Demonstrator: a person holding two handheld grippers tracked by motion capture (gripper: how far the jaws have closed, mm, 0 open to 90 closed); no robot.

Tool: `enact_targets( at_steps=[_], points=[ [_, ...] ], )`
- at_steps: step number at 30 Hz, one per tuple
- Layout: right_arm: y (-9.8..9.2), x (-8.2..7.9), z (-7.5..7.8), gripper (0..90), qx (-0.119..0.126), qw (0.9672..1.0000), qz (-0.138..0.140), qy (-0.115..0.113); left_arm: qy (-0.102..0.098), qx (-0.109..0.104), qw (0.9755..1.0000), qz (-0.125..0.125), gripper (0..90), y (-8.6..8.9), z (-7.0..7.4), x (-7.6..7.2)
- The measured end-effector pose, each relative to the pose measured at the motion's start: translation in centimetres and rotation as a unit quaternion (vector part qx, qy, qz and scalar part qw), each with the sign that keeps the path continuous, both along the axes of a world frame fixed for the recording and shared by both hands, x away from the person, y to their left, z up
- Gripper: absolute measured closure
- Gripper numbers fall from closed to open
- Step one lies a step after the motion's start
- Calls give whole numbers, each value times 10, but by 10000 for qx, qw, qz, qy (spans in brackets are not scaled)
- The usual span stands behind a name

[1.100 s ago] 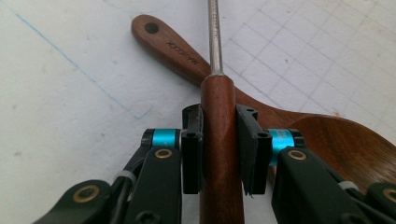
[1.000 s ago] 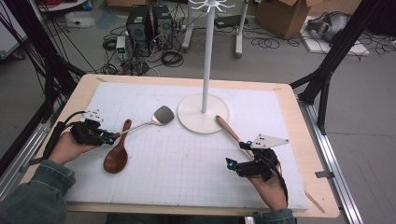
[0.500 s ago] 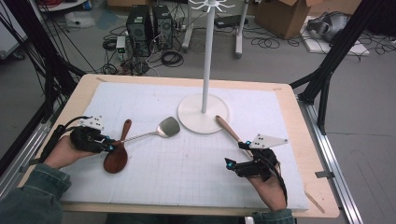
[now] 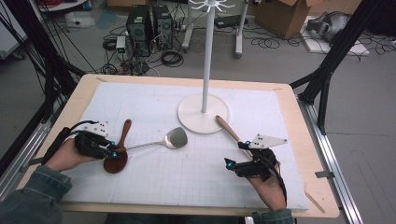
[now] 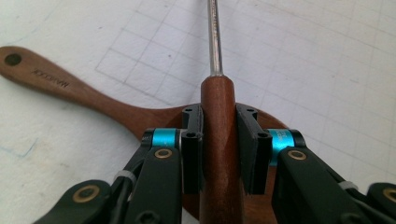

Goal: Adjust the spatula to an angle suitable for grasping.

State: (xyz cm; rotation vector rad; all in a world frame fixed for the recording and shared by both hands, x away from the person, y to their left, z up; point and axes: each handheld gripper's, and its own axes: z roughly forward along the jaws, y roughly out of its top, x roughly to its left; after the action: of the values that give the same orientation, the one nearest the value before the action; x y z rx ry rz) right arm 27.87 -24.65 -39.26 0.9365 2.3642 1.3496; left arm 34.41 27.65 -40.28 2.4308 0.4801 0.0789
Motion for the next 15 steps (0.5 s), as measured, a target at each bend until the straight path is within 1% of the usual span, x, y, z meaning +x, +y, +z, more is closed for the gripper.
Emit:
enact_targets(
  at_steps=[1, 3, 4, 5, 6, 8, 9, 10, 15],
  points=[
    [0, 0, 0, 177, 0, 10000, 0, 0, 0, 0, 10000, 0, 732, 0, 0, 0],
    [1, 0, 0, 177, -1, 10000, 11, -7, -9, -27, 10000, -86, 732, -4, 2, -1],
    [1, 1, 0, 177, -8, 10000, 27, -33, -16, -50, 9998, -195, 732, -9, 4, -2],
    [1, 0, 0, 177, -15, 10000, 29, -23, -16, -50, 9998, -195, 732, -9, 4, -2],
    [1, 0, 0, 177, -14, 10000, 27, -13, -24, -20, 9995, -299, 732, -14, 5, -2],
    [1, 0, 1, 177, -18, 10000, 33, -32, -15, 11, 9992, -407, 732, -19, 6, -3],
    [1, 0, 0, 177, -9, 10000, 25, -37, -15, 11, 9992, -407, 732, -19, 6, -3],
    [1, 0, 1, 177, -5, 10000, 24, -30, 18, -28, 9989, -466, 732, -24, 5, -3],
    [1, 0, 1, 177, -14, 10000, 24, -36, 68, -37, 9982, -588, 732, -32, 4, -3]
  ],
)
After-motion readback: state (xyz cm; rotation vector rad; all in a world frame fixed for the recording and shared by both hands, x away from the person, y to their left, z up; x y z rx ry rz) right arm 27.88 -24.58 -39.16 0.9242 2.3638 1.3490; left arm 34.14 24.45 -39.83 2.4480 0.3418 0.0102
